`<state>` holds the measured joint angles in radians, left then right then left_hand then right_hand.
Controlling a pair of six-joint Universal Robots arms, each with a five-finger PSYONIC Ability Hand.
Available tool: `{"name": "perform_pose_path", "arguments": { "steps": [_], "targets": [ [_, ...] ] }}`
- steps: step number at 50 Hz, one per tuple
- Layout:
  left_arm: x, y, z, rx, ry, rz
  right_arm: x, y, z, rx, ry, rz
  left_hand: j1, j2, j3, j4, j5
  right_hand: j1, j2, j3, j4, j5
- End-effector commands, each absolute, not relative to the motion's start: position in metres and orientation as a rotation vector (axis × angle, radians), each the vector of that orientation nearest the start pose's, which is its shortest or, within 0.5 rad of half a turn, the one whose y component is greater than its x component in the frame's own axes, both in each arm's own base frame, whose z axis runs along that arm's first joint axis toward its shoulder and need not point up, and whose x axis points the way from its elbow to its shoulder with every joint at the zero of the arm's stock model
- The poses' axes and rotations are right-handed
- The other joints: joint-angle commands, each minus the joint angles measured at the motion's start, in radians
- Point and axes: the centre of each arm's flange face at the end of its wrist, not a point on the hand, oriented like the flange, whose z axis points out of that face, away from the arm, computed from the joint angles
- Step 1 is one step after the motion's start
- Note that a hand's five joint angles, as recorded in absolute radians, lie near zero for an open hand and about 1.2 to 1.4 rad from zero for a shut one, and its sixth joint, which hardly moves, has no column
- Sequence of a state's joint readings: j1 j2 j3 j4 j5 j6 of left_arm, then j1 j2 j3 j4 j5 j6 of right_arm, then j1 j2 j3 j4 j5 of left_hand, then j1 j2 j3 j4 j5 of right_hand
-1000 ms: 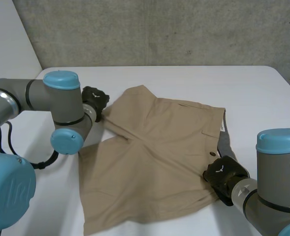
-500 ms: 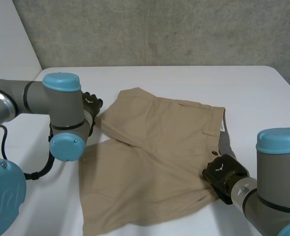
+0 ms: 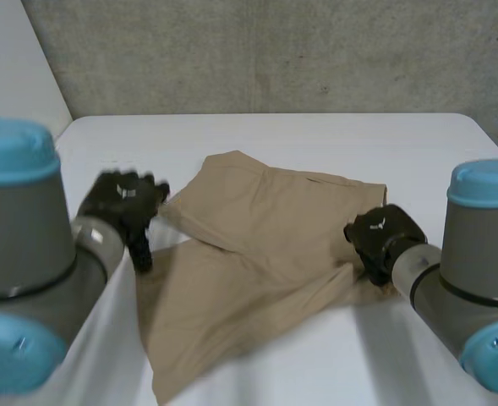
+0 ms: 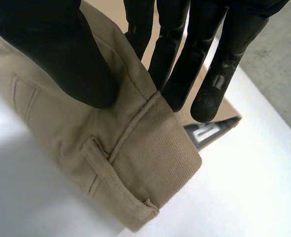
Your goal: Fold the shorts.
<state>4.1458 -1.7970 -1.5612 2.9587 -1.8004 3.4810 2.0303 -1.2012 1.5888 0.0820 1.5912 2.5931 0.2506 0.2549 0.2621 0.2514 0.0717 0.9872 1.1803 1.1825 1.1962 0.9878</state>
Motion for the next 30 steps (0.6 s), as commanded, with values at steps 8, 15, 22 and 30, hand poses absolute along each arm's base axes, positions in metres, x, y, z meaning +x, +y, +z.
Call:
{"name": "perform_pose_path", "arguments": {
  "steps": [8,15,22,30],
  "targets": [
    [-0.238,-0.119,0.185,0.88,2.738,-1.441,0.275,-0.25,0.188,-1.222,2.363,-1.719,0.168,0.164,0.157,0.168,0.173,0.409,0.216,0.214,0.2,0.234],
    [-0.241,-0.115,0.183,0.784,2.825,-1.44,0.279,-0.247,0.19,-1.204,2.346,-1.719,0.168,0.164,0.157,0.168,0.173,0.409,0.216,0.214,0.2,0.234],
    [-0.244,-0.118,0.181,0.746,2.841,-1.441,0.279,-0.247,0.19,-1.2,2.347,-1.718,0.168,0.164,0.157,0.168,0.173,0.409,0.216,0.214,0.2,0.234],
    [-0.254,-0.123,0.168,0.774,2.853,-1.385,0.279,-0.247,0.191,-1.195,2.345,-1.724,0.168,0.164,0.157,0.168,0.173,0.409,0.216,0.214,0.2,0.234]
  ]
}}
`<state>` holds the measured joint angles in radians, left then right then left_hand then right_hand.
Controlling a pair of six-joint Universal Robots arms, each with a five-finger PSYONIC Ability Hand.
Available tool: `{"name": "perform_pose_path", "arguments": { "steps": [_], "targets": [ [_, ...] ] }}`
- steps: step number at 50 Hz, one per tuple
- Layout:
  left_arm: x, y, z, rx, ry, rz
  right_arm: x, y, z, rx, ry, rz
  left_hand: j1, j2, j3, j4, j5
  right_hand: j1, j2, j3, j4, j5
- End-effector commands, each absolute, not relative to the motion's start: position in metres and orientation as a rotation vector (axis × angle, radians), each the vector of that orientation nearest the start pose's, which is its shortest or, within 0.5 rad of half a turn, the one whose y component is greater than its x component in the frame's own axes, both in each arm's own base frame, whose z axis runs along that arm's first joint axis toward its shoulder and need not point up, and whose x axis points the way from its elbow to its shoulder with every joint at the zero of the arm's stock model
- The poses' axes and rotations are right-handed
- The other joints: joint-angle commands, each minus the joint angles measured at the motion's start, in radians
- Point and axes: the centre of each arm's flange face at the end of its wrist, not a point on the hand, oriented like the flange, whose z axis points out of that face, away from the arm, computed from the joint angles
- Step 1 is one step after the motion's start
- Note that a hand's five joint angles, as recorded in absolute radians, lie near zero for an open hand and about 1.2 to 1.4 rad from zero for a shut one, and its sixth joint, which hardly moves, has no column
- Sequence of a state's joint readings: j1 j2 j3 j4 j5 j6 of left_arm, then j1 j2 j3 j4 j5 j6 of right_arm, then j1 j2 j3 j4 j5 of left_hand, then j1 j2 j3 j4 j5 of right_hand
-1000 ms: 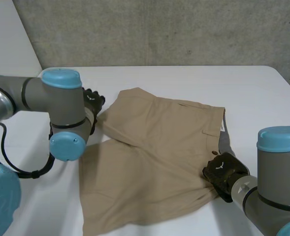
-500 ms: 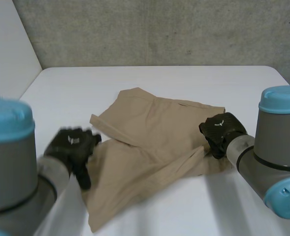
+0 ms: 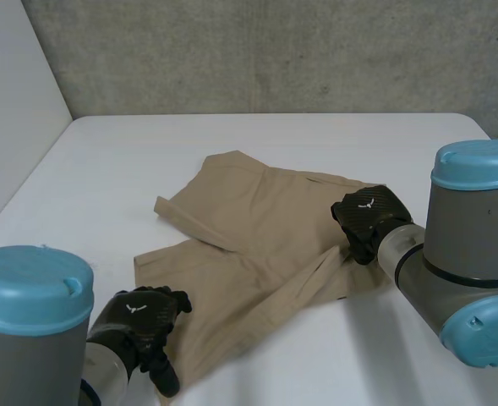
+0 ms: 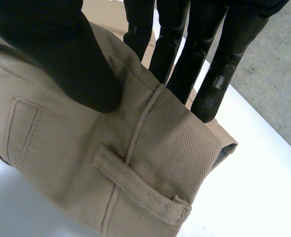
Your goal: Fold the shorts.
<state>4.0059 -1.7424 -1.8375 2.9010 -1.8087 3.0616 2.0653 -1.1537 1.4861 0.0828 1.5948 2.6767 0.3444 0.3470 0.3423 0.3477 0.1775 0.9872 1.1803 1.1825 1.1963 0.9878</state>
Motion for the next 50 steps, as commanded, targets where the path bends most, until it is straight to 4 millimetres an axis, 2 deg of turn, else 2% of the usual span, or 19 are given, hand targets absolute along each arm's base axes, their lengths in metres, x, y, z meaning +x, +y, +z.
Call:
{"name": "perform_pose_path", "arguments": {
  "steps": [1,9,12,13,17,24,26,27,29,30,33,34,37,38,41,42,47,50],
  "targets": [
    [-0.256,-0.123,0.165,0.782,2.855,-1.372,0.279,-0.247,0.191,-1.195,2.345,-1.724,0.075,0.072,0.077,0.071,0.067,0.409,0.216,0.214,0.2,0.234],
    [-0.265,-0.121,0.149,0.8,2.802,-1.319,0.278,-0.25,0.194,-1.17,2.347,-1.735,0.153,0.151,0.156,0.15,0.146,0.409,0.216,0.214,0.2,0.234],
    [-0.266,-0.122,0.151,0.765,2.754,-1.354,0.277,-0.25,0.194,-1.16,2.35,-1.737,0.397,0.394,0.399,0.393,0.389,0.409,0.216,0.214,0.2,0.234],
    [-0.267,-0.123,0.154,0.734,2.726,-1.394,0.277,-0.251,0.194,-1.156,2.352,-1.737,0.604,0.601,0.606,0.601,0.596,0.409,0.216,0.214,0.2,0.234],
    [-0.269,-0.132,0.164,0.632,2.652,-1.531,0.276,-0.252,0.195,-1.148,2.353,-1.741,1.051,1.048,1.053,1.048,1.043,0.409,0.216,0.214,0.2,0.234],
    [-0.279,-0.154,0.19,0.576,2.578,-1.698,0.278,-0.256,0.198,-1.157,2.338,-1.763,1.052,1.049,1.054,1.049,1.044,0.409,0.216,0.214,0.2,0.234],
    [-0.28,-0.176,0.204,0.548,2.513,-1.752,0.28,-0.258,0.201,-1.157,2.326,-1.779,1.052,1.049,1.054,1.049,1.044,0.409,0.216,0.214,0.2,0.234],
    [-0.28,-0.193,0.212,0.531,2.462,-1.779,0.282,-0.262,0.203,-1.154,2.316,-1.795,1.052,1.049,1.054,1.049,1.044,0.409,0.216,0.214,0.2,0.234],
    [-0.281,-0.21,0.222,0.518,2.405,-1.814,0.283,-0.266,0.203,-1.15,2.311,-1.809,1.052,1.049,1.054,1.049,1.044,0.409,0.216,0.214,0.2,0.234],
    [-0.285,-0.226,0.231,0.52,2.346,-1.855,0.285,-0.269,0.203,-1.15,2.304,-1.817,1.052,1.049,1.054,1.049,1.044,0.409,0.216,0.214,0.2,0.234],
    [-0.297,-0.251,0.237,0.563,2.273,-1.902,0.291,-0.281,0.208,-1.144,2.276,-1.865,1.052,1.049,1.054,1.049,1.044,0.409,0.216,0.214,0.2,0.234],
    [-0.307,-0.265,0.239,0.606,2.234,-1.93,0.292,-0.284,0.208,-1.143,2.269,-1.875,1.052,1.049,1.054,1.049,1.044,0.409,0.216,0.214,0.2,0.234],
    [-0.324,-0.285,0.242,0.669,2.175,-1.986,0.301,-0.3,0.21,-1.123,2.226,-1.942,1.052,1.049,1.054,1.049,1.044,0.409,0.216,0.214,0.2,0.234],
    [-0.333,-0.298,0.241,0.703,2.142,-2.016,0.303,-0.305,0.21,-1.114,2.213,-1.967,1.052,1.049,1.054,1.049,1.044,0.409,0.216,0.214,0.2,0.234],
    [-0.346,-0.32,0.236,0.734,2.086,-2.065,0.312,-0.326,0.205,-1.092,2.161,-2.074,1.052,1.049,1.054,1.049,1.044,0.409,0.216,0.214,0.2,0.234],
    [-0.353,-0.335,0.231,0.756,2.044,-2.094,0.314,-0.332,0.203,-1.09,2.148,-2.105,1.052,1.049,1.054,1.049,1.044,0.409,0.216,0.214,0.2,0.234],
    [-0.376,-0.366,0.213,0.824,1.894,-2.196,0.328,-0.369,0.186,-1.135,2.089,-2.318,1.052,1.049,1.054,1.049,1.044,0.409,0.216,0.214,0.2,0.234],
    [-0.387,-0.382,0.203,0.807,1.798,-2.271,0.336,-0.383,0.175,-1.196,2.039,-2.402,1.052,1.049,1.054,1.049,1.044,0.409,0.216,0.214,0.2,0.234]
  ]
}}
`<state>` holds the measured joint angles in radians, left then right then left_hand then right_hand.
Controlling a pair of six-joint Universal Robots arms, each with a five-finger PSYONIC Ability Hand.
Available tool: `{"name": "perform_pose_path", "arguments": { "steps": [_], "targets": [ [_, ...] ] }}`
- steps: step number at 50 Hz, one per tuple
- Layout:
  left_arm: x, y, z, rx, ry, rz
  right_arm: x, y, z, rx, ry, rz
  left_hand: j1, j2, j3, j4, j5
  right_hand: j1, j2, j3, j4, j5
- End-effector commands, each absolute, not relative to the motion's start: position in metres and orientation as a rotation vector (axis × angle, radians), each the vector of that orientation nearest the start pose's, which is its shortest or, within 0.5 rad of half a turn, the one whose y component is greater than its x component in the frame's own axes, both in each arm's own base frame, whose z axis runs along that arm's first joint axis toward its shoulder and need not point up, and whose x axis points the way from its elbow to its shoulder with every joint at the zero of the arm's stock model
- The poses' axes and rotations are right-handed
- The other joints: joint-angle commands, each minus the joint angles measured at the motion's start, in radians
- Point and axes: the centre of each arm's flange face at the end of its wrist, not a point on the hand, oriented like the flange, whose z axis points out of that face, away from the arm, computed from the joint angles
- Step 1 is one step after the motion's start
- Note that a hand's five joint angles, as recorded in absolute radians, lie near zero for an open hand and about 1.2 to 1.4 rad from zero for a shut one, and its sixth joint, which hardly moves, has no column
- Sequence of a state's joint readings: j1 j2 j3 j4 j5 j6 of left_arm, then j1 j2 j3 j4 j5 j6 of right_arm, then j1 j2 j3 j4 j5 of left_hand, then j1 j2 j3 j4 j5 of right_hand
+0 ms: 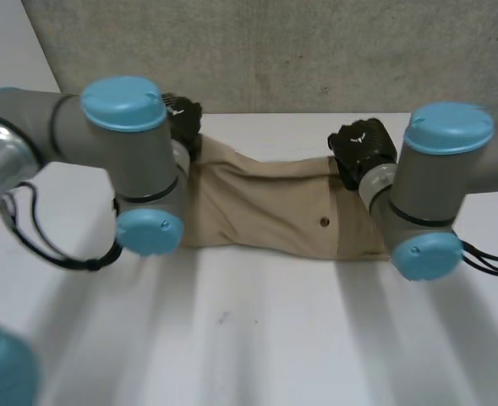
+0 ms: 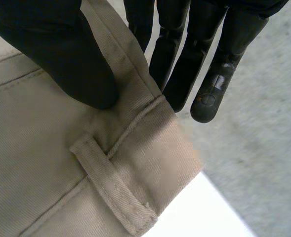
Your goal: Fold the shorts.
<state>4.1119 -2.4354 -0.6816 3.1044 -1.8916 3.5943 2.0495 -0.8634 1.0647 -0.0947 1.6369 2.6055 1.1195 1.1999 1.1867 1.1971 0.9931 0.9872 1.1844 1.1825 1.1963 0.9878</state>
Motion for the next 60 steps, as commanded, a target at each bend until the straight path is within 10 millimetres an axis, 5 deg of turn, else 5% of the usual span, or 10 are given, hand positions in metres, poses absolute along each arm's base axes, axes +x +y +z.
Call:
{"name": "perform_pose_path", "arguments": {
  "steps": [1,9,11,13,15,22,28,34,47,60],
  "targets": [
    [-0.389,-0.385,0.2,0.799,1.781,-2.291,0.339,-0.393,0.168,-1.229,2.017,-2.46,0.277,0.196,0.21,0.199,0.229,0.409,0.212,0.214,0.2,0.234],
    [-0.391,-0.412,0.16,0.745,1.689,-2.379,0.341,-0.429,0.122,-1.331,1.99,-2.566,0.277,0.196,0.21,0.199,0.229,0.409,0.212,0.214,0.2,0.234],
    [-0.392,-0.414,0.148,0.743,1.679,-2.389,0.341,-0.432,0.115,-1.331,1.987,-2.568,0.277,0.196,0.21,0.199,0.229,0.075,-0.123,-0.121,-0.134,-0.1],
    [-0.393,-0.416,0.142,0.739,1.669,-2.398,0.343,-0.434,0.109,-1.335,1.971,-2.571,-0.143,-0.223,-0.21,-0.22,-0.191,-0.679,-0.877,-0.875,-0.888,-0.854],
    [-0.393,-0.417,0.138,0.717,1.658,-2.408,0.344,-0.434,0.108,-1.336,1.956,-2.576,-0.945,-1.025,-1.012,-1.023,-0.993,-0.813,-1.01,-1.008,-1.022,-0.988],
    [-0.392,-0.418,0.163,0.611,1.607,-2.469,0.343,-0.434,0.173,-1.05,1.843,-2.684,-0.945,-1.025,-1.012,-1.023,-0.993,-0.813,-1.01,-1.008,-1.022,-0.988],
    [-0.378,-0.407,0.224,0.482,1.594,-2.487,0.322,-0.411,0.247,-0.763,1.799,-2.64,-0.945,-1.025,-1.012,-1.023,-0.993,-0.813,-1.01,-1.008,-1.022,-0.988],
    [-0.352,-0.385,0.252,0.481,1.692,-2.454,0.295,-0.382,0.268,-0.751,1.91,-2.456,-0.945,-1.025,-1.012,-1.023,-0.993,-0.813,-1.01,-1.008,-1.022,-0.988],
    [-0.309,-0.345,0.206,0.732,2.017,-2.26,0.251,-0.332,0.211,-0.676,2.338,-1.817,-0.909,-0.989,-0.976,-0.987,-0.957,-0.668,-0.865,-0.863,-0.877,-0.843],
    [-0.287,-0.303,0.163,0.752,2.329,-2.006,0.243,-0.333,0.137,-0.666,2.436,-1.719,-0.924,-1.004,-0.991,-1.001,-0.972,-0.483,-0.68,-0.678,-0.692,-0.658]
  ]
}}
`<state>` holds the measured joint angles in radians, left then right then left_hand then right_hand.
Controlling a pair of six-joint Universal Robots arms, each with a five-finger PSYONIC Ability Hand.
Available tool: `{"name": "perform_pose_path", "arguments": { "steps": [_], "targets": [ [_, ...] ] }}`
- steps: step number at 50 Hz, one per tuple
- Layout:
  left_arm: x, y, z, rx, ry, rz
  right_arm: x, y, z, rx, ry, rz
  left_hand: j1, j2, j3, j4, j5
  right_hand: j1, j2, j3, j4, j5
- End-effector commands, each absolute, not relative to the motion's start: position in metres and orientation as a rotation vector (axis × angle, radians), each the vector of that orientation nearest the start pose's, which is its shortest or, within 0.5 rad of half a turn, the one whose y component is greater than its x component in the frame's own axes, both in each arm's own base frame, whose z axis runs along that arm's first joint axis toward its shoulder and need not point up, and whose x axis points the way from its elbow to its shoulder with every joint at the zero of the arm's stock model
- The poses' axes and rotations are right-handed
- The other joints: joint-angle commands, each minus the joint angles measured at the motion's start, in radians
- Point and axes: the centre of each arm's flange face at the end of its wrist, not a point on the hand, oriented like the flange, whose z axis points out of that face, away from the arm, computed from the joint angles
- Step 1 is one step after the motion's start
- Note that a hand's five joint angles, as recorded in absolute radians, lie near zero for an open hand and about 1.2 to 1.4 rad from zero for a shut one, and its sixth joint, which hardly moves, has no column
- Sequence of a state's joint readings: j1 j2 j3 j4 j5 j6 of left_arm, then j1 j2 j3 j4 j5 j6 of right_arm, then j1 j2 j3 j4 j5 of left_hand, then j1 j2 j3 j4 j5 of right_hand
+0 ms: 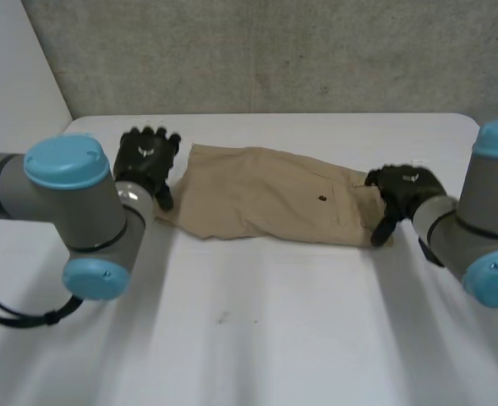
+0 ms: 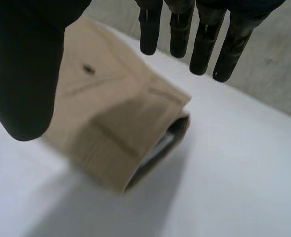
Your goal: Fold the shorts.
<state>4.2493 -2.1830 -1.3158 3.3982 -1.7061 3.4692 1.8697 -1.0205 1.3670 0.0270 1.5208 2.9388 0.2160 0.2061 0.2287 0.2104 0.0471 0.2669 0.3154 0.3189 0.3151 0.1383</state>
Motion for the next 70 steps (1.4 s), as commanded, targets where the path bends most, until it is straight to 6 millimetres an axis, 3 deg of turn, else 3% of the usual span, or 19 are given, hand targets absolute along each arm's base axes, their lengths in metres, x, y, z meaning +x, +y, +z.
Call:
{"name": "perform_pose_path", "arguments": {
  "steps": [1,8,9,10,11,17,21,27,31,34,39,41,46,50,54,57,61,65,70],
  "targets": [
    [-0.285,-0.299,0.16,0.756,2.346,-1.987,0.243,-0.334,0.135,-0.665,2.434,-1.727,-0.02,-0.01,-0.033,-0.015,-0.026,0.244,0.195,0.192,0.196,0.198],
    [-0.282,-0.292,0.153,0.764,2.368,-1.958,0.246,-0.346,0.108,-0.672,2.421,-1.769,-0.023,-0.013,-0.036,-0.017,-0.029,0.481,0.432,0.429,0.433,0.435],
    [-0.282,-0.292,0.153,0.762,2.366,-1.959,0.246,-0.347,0.107,-0.673,2.417,-1.776,-0.023,-0.013,-0.036,-0.017,-0.029,0.612,0.564,0.56,0.564,0.566],
    [-0.282,-0.293,0.153,0.76,2.366,-1.959,0.246,-0.349,0.105,-0.668,2.41,-1.793,-0.023,-0.013,-0.036,-0.017,-0.029,1.021,0.972,0.969,0.972,0.975],
    [-0.282,-0.293,0.153,0.758,2.365,-1.958,0.246,-0.35,0.105,-0.666,2.405,-1.804,-0.023,-0.013,-0.036,-0.017,-0.029,1.128,1.08,1.076,1.08,1.082],
    [-0.278,-0.294,0.162,0.731,2.346,-1.978,0.231,-0.355,0.12,-0.635,2.449,-1.874,-0.023,-0.013,-0.036,-0.017,-0.029,1.129,1.081,1.077,1.081,1.083],
    [-0.276,-0.291,0.171,0.721,2.337,-1.993,0.217,-0.353,0.147,-0.702,2.482,-1.933,-0.023,-0.013,-0.036,-0.017,-0.029,1.129,1.081,1.077,1.081,1.083],
    [-0.263,-0.283,0.193,0.684,2.305,-2.036,0.179,-0.373,0.168,-0.974,2.586,-2.072,-0.026,-0.016,-0.039,-0.02,-0.032,1.129,1.081,1.077,1.081,1.083],
    [-0.259,-0.279,0.205,0.67,2.281,-2.072,0.18,-0.384,0.187,-1.213,2.54,-2.205,-0.032,-0.022,-0.045,-0.026,-0.037,1.129,1.081,1.077,1.081,1.083],
    [-0.259,-0.278,0.214,0.659,2.258,-2.105,0.193,-0.385,0.198,-1.317,2.464,-2.276,-0.041,-0.031,-0.053,-0.035,-0.046,1.129,1.081,1.077,1.081,1.083],
    [-0.261,-0.279,0.227,0.643,2.22,-2.161,0.268,-0.358,0.23,-1.423,2.096,-2.39,-0.041,-0.032,-0.054,-0.036,-0.047,1.129,1.081,1.077,1.081,1.083],
    [-0.263,-0.279,0.232,0.643,2.204,-2.186,0.288,-0.347,0.231,-1.46,1.997,-2.377,-0.041,-0.032,-0.054,-0.036,-0.047,1.129,1.081,1.077,1.081,1.083],
    [-0.274,-0.283,0.253,0.596,2.169,-2.301,0.359,-0.286,0.209,-1.653,1.614,-2.175,-0.041,-0.032,-0.054,-0.036,-0.047,1.129,1.081,1.077,1.081,1.083],
    [-0.28,-0.289,0.269,0.52,2.172,-2.405,0.388,-0.252,0.185,-1.676,1.482,-1.99,-0.041,-0.032,-0.054,-0.036,-0.047,1.129,1.081,1.077,1.081,1.083],
    [-0.285,-0.297,0.284,0.473,2.138,-2.483,0.395,-0.245,0.167,-1.55,1.525,-1.835,-0.041,-0.032,-0.054,-0.036,-0.047,1.107,1.059,1.055,1.059,1.061],
    [-0.295,-0.303,0.292,0.474,2.11,-2.53,0.397,-0.25,0.167,-1.441,1.571,-1.797,-0.041,-0.032,-0.054,-0.036,-0.047,0.697,0.649,0.645,0.649,0.651],
    [-0.311,-0.307,0.296,0.498,2.094,-2.572,0.397,-0.26,0.18,-1.283,1.641,-1.808,-0.041,-0.032,-0.054,-0.036,-0.047,-0.066,-0.115,-0.118,-0.114,-0.112],
    [-0.324,-0.313,0.289,0.531,2.114,-2.566,0.39,-0.266,0.207,-1.132,1.701,-1.889,-0.041,-0.032,-0.054,-0.036,-0.047,-0.092,-0.141,-0.144,-0.141,-0.138],
    [-0.343,-0.317,0.269,0.599,2.18,-2.514,0.367,-0.293,0.237,-0.896,1.764,-1.978,-0.032,-0.022,-0.045,-0.026,-0.038,-0.092,-0.141,-0.144,-0.141,-0.138]
  ]
}}
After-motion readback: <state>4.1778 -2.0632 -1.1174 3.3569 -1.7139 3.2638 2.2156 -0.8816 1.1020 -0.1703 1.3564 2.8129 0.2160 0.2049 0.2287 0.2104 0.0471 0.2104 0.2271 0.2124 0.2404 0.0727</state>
